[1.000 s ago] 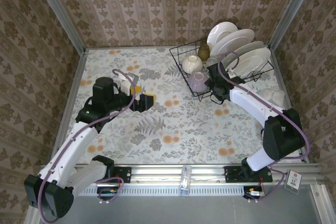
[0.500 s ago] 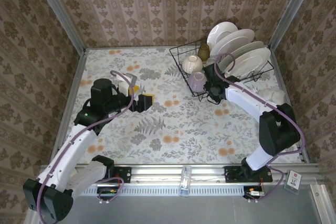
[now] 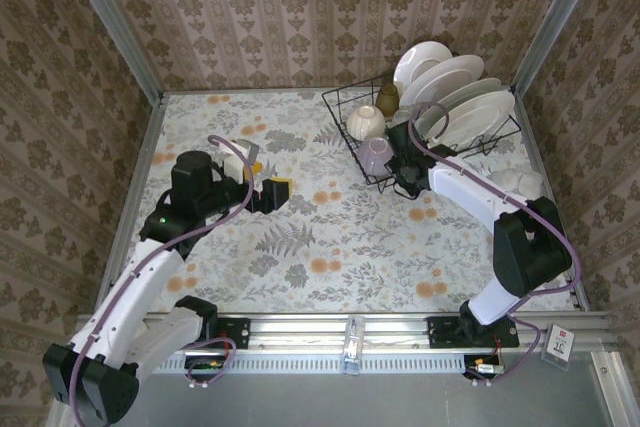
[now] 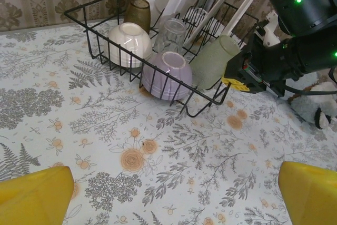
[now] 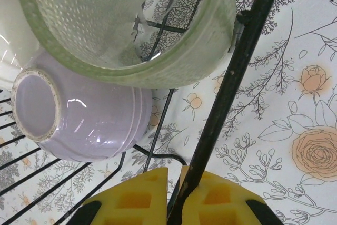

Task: Unload the mixed dishes from the dish rack

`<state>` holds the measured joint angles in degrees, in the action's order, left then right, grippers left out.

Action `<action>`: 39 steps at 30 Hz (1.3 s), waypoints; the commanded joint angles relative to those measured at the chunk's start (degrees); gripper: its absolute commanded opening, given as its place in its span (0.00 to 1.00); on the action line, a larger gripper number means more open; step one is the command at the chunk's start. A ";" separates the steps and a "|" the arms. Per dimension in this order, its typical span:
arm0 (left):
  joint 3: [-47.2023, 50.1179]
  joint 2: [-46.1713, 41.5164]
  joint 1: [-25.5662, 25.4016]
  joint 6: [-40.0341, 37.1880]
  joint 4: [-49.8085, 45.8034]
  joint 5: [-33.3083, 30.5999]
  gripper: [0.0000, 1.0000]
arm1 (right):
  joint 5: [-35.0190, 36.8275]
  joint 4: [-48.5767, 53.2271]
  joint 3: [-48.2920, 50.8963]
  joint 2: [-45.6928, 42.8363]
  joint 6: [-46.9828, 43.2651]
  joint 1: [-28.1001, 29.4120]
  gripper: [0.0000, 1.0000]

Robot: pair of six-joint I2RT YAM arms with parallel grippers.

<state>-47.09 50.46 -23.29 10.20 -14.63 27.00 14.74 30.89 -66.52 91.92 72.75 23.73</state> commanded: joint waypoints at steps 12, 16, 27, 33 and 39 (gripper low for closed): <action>1.00 -0.39 -0.36 -0.53 -0.31 -4.58 1.00 | -5.68 8.17 5.97 -5.36 -21.13 8.48 0.00; 1.04 -0.44 -0.34 -0.20 -0.44 -5.43 1.00 | -4.58 8.73 7.74 -7.53 -24.50 10.80 0.00; 0.86 -0.74 -0.35 1.11 -1.54 -10.88 1.00 | -5.43 5.53 15.95 -15.91 -31.08 11.08 0.00; 0.01 -0.43 -0.41 1.67 -2.45 -12.75 1.00 | -4.61 7.26 15.59 -17.45 -35.55 10.95 0.00; -1.15 -2.47 -0.42 2.36 -5.30 -14.80 1.00 | -5.16 6.84 16.86 -19.30 -39.32 9.56 0.00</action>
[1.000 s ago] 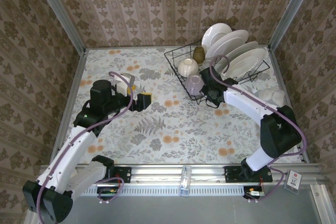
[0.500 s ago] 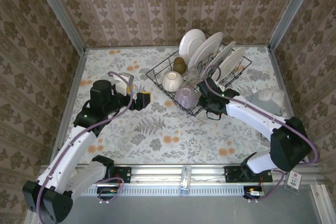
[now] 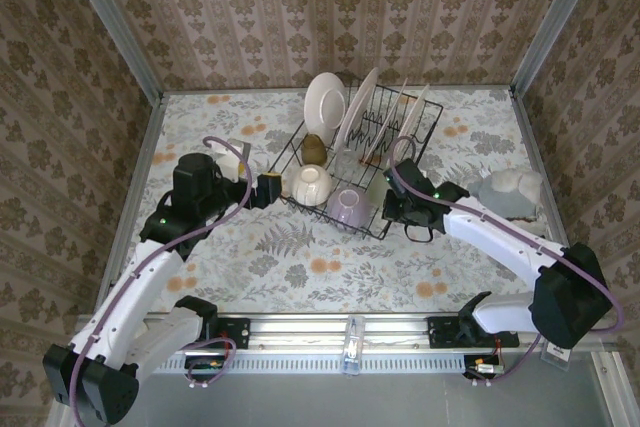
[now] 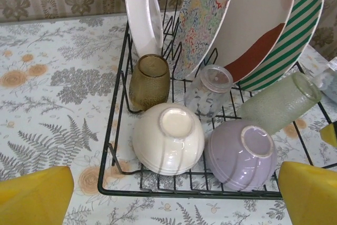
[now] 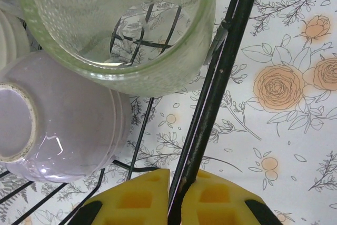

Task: Unload the mixed dishes from the dish rack

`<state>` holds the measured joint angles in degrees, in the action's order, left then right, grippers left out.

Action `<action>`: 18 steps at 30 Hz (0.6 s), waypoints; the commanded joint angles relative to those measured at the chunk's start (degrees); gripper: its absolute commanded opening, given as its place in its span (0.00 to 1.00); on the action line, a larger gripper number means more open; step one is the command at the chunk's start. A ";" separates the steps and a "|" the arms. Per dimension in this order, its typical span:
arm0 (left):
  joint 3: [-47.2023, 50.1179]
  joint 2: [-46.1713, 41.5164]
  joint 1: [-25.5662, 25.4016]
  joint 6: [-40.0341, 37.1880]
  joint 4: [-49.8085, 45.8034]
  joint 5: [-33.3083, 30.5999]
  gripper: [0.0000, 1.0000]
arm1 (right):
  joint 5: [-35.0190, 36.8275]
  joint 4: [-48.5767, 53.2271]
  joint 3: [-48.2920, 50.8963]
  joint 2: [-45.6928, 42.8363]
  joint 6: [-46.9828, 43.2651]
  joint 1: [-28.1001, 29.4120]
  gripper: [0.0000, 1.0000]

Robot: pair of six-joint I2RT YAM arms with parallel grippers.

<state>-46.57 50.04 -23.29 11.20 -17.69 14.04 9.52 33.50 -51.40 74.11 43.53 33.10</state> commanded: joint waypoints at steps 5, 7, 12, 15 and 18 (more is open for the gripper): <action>-0.90 -6.25 -0.35 1.45 -5.60 -4.09 1.00 | -1.36 3.02 2.88 -3.46 -13.16 -3.92 0.00; -0.76 -7.76 -0.35 1.87 -7.11 -4.25 1.00 | -2.41 2.75 3.46 -4.45 -13.72 -6.53 0.00; 0.22 -11.35 -0.35 3.12 -9.22 -4.86 1.00 | -5.68 1.92 5.62 -7.94 -14.43 -12.32 0.00; 1.44 -12.74 -0.35 3.84 -9.29 -4.86 1.00 | -6.38 1.80 6.64 -10.21 -14.70 -14.69 0.00; 2.22 -12.48 -0.35 4.07 -9.04 -4.64 1.00 | -6.88 1.75 7.36 -11.57 -14.87 -16.70 0.00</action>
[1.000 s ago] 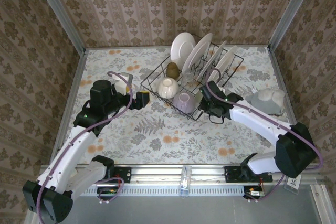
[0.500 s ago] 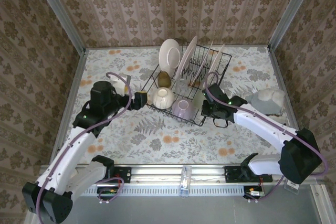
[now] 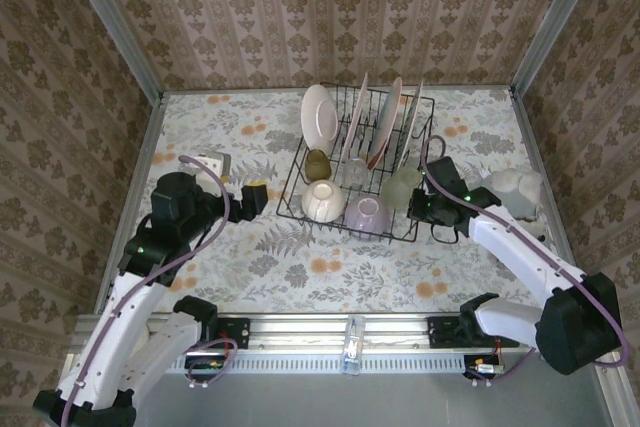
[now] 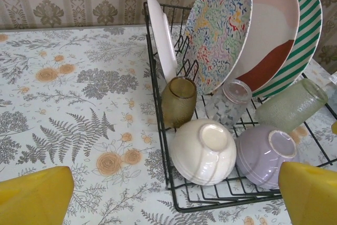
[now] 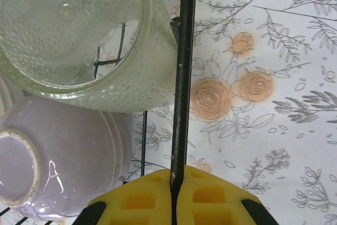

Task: Unload the mixed dishes from the dish rack

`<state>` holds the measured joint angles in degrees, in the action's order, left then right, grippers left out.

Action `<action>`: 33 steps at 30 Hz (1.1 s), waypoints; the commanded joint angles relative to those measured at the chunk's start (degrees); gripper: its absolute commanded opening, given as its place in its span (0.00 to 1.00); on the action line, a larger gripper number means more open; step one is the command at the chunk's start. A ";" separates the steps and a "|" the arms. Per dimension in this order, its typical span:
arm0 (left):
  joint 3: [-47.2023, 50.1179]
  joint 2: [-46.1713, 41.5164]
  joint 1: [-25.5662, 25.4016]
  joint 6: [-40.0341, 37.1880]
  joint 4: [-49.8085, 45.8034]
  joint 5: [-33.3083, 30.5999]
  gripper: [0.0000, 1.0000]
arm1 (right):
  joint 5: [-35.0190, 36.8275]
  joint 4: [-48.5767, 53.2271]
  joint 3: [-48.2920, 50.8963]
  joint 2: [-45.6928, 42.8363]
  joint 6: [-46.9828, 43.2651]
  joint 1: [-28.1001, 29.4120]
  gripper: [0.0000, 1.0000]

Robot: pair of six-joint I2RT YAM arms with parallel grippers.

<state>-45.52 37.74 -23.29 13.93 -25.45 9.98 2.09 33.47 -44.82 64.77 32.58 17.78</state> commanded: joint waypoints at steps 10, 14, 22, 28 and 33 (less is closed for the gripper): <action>-0.68 7.29 -0.35 2.23 4.74 3.74 1.00 | -0.26 0.09 2.27 -4.49 -5.38 -4.21 0.09; -2.43 9.28 -0.42 1.97 4.74 4.74 1.00 | 2.23 2.55 0.19 -9.33 -5.02 -4.17 0.30; -0.32 9.49 -0.44 4.51 9.89 5.67 1.00 | 8.68 10.11 -12.20 -12.55 -5.06 -4.11 0.61; -0.05 10.24 -0.44 7.18 15.08 12.10 1.00 | 9.07 10.70 -23.63 -3.99 -4.58 -2.68 0.84; 2.88 7.73 -0.43 10.06 23.72 25.27 1.00 | 9.39 8.29 -29.76 4.83 -4.60 -2.30 0.87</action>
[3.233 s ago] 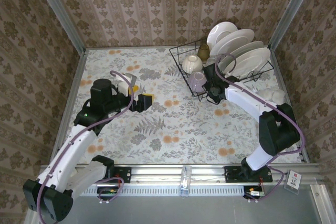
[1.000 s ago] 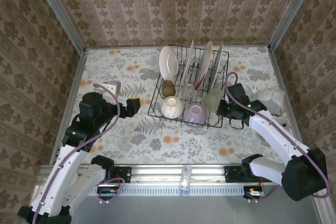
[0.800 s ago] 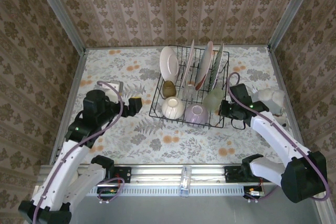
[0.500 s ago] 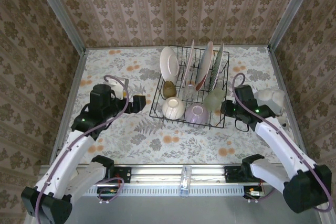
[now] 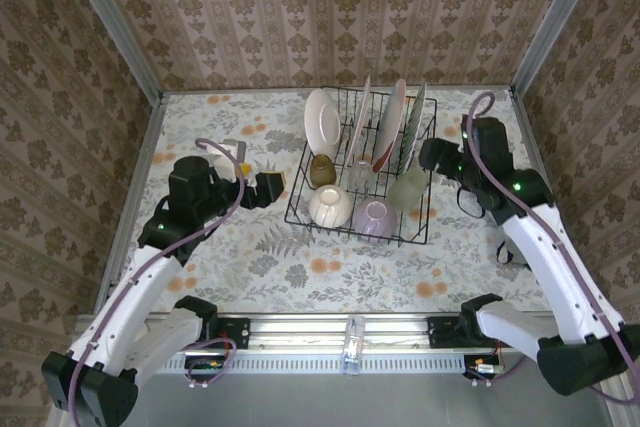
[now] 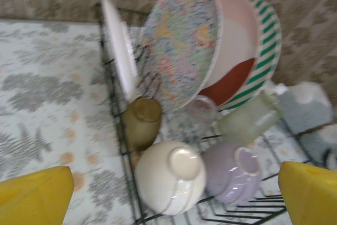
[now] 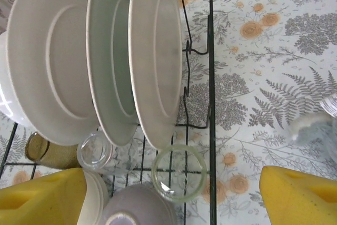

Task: Unload the mixed dishes from the dish rack

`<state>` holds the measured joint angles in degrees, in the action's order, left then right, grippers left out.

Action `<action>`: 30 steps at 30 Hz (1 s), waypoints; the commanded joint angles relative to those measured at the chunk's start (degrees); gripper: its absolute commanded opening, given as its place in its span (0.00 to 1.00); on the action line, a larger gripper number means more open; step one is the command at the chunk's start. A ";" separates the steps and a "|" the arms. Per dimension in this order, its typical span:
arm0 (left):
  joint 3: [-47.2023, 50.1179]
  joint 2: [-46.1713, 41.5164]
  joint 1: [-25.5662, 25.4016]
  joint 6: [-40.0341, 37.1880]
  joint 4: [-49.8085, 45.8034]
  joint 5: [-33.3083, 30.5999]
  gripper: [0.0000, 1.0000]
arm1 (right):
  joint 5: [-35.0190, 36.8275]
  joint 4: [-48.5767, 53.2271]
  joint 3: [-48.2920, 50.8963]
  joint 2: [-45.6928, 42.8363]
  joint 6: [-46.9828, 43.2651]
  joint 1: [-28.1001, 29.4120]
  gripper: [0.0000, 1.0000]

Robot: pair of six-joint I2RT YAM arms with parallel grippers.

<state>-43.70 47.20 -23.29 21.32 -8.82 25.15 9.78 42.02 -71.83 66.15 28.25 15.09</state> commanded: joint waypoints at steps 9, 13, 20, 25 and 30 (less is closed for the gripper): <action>4.11 -5.53 -1.40 2.43 10.34 18.81 1.00 | 6.47 -0.44 -12.15 17.34 -1.10 0.41 0.79; 4.13 -5.76 -1.39 2.14 10.18 19.08 1.00 | 6.91 -1.36 -13.44 20.37 -0.70 0.30 0.69; 4.77 -5.97 -1.18 2.46 10.93 20.01 1.00 | 7.53 -2.12 -15.86 24.56 -0.21 -0.12 0.48; 4.94 -6.20 -0.88 1.89 10.80 19.64 1.00 | 7.52 -3.07 -16.06 26.26 0.57 -0.38 0.38; 4.88 -5.89 -0.70 2.21 10.60 19.27 1.00 | 7.40 -6.15 -14.43 26.40 1.28 -0.38 0.29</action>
<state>-39.05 41.76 -24.34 23.40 0.47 43.75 15.97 38.57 -86.28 92.01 28.91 15.03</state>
